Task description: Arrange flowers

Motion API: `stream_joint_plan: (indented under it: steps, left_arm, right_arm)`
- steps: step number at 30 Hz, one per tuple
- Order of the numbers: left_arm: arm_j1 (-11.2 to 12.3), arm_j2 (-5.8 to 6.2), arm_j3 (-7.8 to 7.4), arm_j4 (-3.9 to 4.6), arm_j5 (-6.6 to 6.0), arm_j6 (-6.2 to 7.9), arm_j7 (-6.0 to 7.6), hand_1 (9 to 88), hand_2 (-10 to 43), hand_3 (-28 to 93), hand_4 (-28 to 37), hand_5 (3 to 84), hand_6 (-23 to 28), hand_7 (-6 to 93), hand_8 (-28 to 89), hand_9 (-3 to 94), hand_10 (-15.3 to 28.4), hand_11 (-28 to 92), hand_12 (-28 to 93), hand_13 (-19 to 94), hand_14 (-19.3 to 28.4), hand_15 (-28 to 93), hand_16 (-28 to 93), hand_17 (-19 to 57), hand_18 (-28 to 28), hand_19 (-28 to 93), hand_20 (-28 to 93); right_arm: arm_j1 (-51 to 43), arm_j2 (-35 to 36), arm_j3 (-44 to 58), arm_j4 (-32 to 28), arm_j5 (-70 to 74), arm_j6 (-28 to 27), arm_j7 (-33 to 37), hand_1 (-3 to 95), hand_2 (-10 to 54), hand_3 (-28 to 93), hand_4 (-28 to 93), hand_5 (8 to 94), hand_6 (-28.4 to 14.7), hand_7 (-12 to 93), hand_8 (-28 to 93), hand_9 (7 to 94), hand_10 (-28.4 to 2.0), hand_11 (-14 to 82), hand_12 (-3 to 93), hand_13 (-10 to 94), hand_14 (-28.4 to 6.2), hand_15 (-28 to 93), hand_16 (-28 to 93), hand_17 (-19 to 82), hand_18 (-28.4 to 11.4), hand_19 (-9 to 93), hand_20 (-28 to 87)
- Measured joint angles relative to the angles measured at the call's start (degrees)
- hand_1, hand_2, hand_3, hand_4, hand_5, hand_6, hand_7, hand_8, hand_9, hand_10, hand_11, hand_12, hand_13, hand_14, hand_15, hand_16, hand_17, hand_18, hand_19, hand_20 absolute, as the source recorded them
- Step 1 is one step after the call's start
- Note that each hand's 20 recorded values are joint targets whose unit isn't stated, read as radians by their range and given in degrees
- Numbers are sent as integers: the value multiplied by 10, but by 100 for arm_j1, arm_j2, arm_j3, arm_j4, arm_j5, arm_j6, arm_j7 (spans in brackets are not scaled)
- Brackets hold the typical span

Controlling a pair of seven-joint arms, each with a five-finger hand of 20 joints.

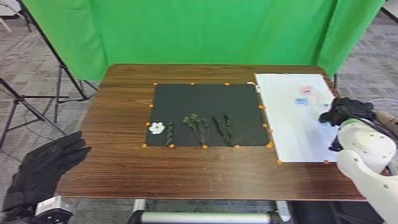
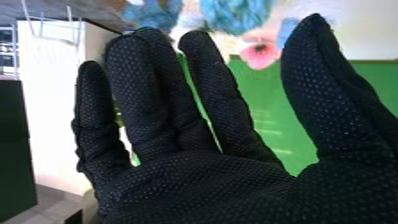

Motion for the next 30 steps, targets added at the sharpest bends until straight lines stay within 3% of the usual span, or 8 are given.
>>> stream_joint_plan:
  steps: [10,30]
  left_arm:
    - [-113,-24,127,67,-83,-38,19,263,27,817,-153,462,138,116,-74,369,214,327,100,259,272,530,-97,-93,220,565,157]
    - [-165,-22,209,110,-81,-61,-6,263,28,817,-152,463,138,119,-75,370,216,327,99,258,273,530,-99,-93,220,564,159]
  right_arm:
    - [15,-150,-9,281,-24,0,22,269,-30,825,-281,553,-80,166,-117,528,-216,365,204,448,-187,750,156,112,-274,721,257]
    - [284,-230,-469,419,-144,251,91,278,-25,812,-282,587,-67,178,-121,553,-204,374,206,468,-174,745,162,118,-282,720,260]
